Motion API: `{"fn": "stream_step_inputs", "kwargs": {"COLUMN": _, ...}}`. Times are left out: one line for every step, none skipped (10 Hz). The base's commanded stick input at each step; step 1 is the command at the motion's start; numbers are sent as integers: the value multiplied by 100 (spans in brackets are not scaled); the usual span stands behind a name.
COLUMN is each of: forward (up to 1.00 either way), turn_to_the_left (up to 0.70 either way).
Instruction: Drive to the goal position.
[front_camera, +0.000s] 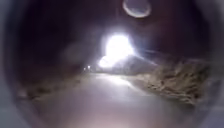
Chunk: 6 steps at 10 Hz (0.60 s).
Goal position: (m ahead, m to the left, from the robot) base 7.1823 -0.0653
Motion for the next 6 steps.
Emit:
{"fn": "stream_step_inputs", "kwargs": {"forward": 100, "turn_to_the_left": 0}}
{"fn": "stream_step_inputs", "kwargs": {"forward": 100, "turn_to_the_left": 0}}
{"fn": "stream_step_inputs", "kwargs": {"forward": 100, "turn_to_the_left": 0}}
{"fn": "stream_step_inputs", "kwargs": {"forward": 100, "turn_to_the_left": 0}}
{"fn": "stream_step_inputs", "kwargs": {"forward": 100, "turn_to_the_left": 0}}
{"fn": "stream_step_inputs", "kwargs": {"forward": 100, "turn_to_the_left": 0}}
